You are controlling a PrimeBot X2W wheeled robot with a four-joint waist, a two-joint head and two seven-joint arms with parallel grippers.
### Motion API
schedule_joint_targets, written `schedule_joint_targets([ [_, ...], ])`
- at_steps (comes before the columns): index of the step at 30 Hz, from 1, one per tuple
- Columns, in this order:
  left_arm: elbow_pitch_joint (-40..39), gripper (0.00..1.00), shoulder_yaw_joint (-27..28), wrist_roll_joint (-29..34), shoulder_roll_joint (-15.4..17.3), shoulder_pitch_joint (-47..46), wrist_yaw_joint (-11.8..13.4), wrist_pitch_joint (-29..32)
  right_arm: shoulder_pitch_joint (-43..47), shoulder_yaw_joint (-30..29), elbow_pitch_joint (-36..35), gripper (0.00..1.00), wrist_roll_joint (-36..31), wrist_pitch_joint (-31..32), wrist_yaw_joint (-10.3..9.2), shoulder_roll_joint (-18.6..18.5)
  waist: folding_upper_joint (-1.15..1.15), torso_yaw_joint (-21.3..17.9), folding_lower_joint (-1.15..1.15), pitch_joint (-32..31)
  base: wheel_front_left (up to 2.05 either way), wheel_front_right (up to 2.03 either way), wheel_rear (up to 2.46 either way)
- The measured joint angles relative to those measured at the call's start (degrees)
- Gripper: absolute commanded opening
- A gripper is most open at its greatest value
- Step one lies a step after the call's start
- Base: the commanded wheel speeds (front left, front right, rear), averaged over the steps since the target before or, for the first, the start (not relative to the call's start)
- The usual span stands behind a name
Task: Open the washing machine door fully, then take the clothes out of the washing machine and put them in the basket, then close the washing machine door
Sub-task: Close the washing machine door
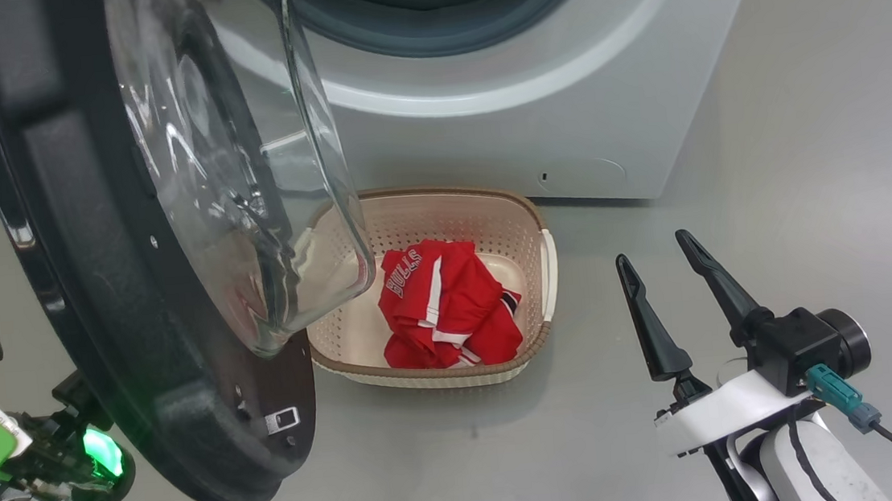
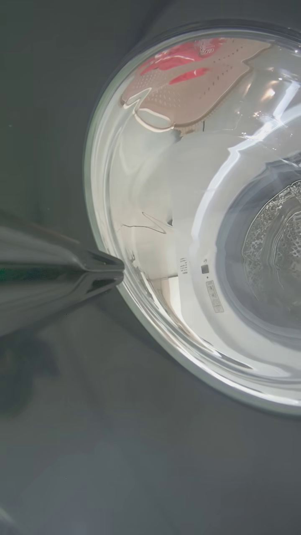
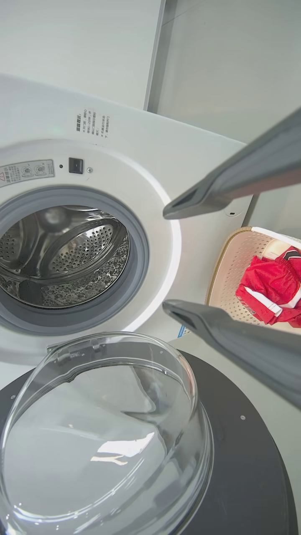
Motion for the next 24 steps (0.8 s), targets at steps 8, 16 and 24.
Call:
schedule_joint_targets([
  [8, -1.89, 0.0, 0.26, 1.99, -0.09, 0.3, 0.0, 0.83, -0.85, 0.53, -0.68, 1.0, 0.63, 0.0, -0.25, 0.13, 0.0, -4.97, 0.0, 0.86, 0.0, 0.0, 0.0],
  [16, -2.45, 0.0, 0.57, 3.07, -0.91, 0.21, -0.01, 0.02, -1.48, 1.11, -1.82, 1.0, 2.99, 0.0, -1.08, 0.15, 0.0, -11.48, 0.0, 2.19, 0.0, 0.0, 0.0],
  [24, -2.46, 0.0, 0.3, 5.11, -0.92, -1.97, -0.01, -1.07, -2.3, 1.65, -3.21, 1.0, 4.75, 0.0, -2.1, 0.16, 0.0, -16.61, 0.0, 3.73, 0.0, 0.0, 0.0],
])
